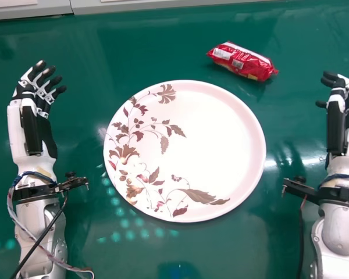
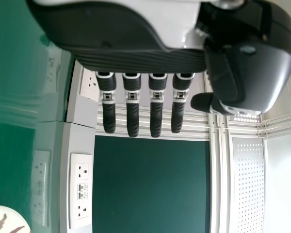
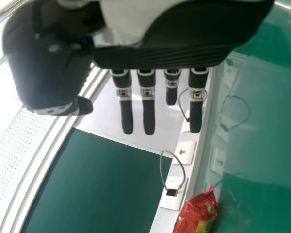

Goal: Pick up biscuit and place it in the plate

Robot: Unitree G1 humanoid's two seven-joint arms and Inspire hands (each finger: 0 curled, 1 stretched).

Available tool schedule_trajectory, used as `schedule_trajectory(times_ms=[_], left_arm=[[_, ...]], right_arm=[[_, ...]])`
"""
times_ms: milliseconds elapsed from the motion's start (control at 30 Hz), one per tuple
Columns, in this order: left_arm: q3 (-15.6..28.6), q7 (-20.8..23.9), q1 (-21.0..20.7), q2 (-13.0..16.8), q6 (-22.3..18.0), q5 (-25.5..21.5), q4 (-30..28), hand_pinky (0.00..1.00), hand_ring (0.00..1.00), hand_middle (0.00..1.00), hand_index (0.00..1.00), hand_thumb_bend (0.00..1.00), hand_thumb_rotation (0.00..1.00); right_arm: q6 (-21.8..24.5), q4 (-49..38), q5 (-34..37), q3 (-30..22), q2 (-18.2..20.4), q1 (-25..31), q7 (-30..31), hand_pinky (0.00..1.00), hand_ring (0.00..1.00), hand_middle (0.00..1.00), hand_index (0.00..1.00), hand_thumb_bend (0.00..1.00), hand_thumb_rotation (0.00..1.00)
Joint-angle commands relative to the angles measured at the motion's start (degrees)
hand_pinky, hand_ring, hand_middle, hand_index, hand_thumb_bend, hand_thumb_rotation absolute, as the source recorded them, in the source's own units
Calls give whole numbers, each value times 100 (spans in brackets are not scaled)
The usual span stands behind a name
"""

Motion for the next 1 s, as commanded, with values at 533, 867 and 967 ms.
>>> schedule_trajectory(times_ms=[533,867,967], left_arm=[[57,-23,107,-3,-10,-25,125,76,82,83,84,6,0],[98,79,105,28,162,49,45,79,82,83,84,8,0],[98,78,99,45,186,44,32,79,82,83,84,8,0]], right_arm=[[758,-282,-522,-116,-985,-815,621,71,81,84,82,73,53],[1747,244,-1622,287,-2516,-2050,1879,64,78,82,82,100,53],[1699,563,-1439,295,-2712,-2265,2147,66,81,82,82,100,50]])
